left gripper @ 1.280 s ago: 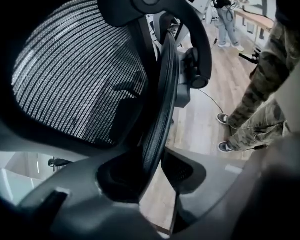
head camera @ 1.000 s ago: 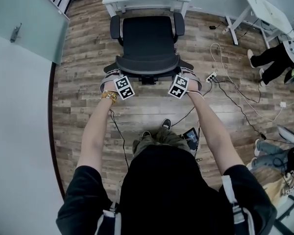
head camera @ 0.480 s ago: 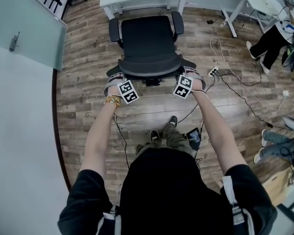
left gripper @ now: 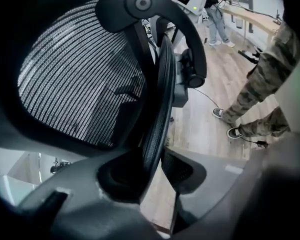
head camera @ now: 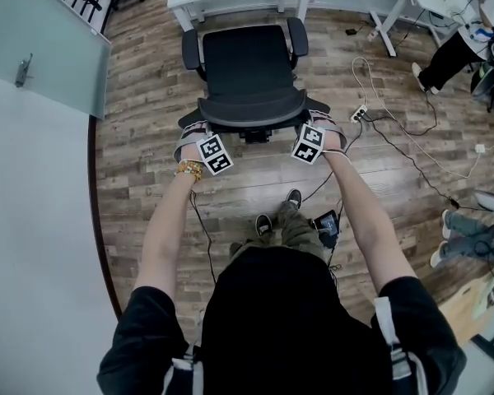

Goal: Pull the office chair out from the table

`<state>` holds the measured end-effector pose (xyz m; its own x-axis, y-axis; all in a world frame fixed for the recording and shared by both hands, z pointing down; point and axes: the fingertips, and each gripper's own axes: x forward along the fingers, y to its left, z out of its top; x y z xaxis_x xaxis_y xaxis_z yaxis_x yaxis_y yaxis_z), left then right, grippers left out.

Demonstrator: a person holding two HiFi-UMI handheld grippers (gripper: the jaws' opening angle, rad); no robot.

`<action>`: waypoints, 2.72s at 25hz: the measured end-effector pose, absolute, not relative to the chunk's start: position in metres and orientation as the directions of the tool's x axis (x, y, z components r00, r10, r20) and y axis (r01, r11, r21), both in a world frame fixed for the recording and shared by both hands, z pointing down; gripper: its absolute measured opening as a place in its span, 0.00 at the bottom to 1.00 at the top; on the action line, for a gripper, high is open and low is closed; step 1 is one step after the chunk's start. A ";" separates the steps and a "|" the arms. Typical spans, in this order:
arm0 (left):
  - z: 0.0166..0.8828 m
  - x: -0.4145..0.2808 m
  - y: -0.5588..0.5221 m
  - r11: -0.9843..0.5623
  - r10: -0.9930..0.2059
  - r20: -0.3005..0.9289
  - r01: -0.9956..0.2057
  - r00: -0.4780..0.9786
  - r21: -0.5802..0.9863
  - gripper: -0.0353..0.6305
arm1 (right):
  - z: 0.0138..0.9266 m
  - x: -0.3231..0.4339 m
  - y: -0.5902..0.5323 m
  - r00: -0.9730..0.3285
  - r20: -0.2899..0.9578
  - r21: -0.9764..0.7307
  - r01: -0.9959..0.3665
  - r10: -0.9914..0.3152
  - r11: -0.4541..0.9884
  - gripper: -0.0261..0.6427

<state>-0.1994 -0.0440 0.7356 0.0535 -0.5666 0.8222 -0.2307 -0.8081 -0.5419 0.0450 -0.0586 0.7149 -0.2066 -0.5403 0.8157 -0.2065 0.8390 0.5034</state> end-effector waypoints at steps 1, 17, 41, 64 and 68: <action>0.736 -0.201 -0.042 -0.807 -0.568 0.821 -0.231 0.055 -0.543 0.27 | 0.715 0.044 -0.056 -0.206 0.816 0.502 -0.208 -0.540 0.839 0.24; 0.731 -0.207 -0.027 -0.806 -0.573 0.817 -0.227 0.063 -0.547 0.27 | 0.711 0.038 -0.038 -0.197 0.823 0.493 -0.222 -0.534 0.841 0.24; 0.726 -0.191 0.021 -0.794 -0.592 0.802 -0.232 0.086 -0.561 0.28 | 0.708 0.054 0.007 -0.219 0.795 0.527 -0.215 -0.566 0.823 0.25; 0.582 -0.127 0.121 -0.532 -0.825 0.362 -0.813 0.435 -0.236 0.35 | 0.564 0.003 0.116 -0.579 0.413 0.254 -0.668 -0.703 0.700 0.22; 0.525 -0.119 0.122 -0.462 -0.883 0.191 -0.866 0.429 -0.190 0.33 | 0.515 -0.017 0.124 -0.594 0.255 0.162 -0.751 -0.763 0.639 0.20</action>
<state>-0.1192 0.1222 0.5247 0.4287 -0.8830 0.1913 -0.8663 -0.4618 -0.1903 -0.0172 0.1239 0.5155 -0.5941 -0.7629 0.2549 -0.7515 0.6395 0.1623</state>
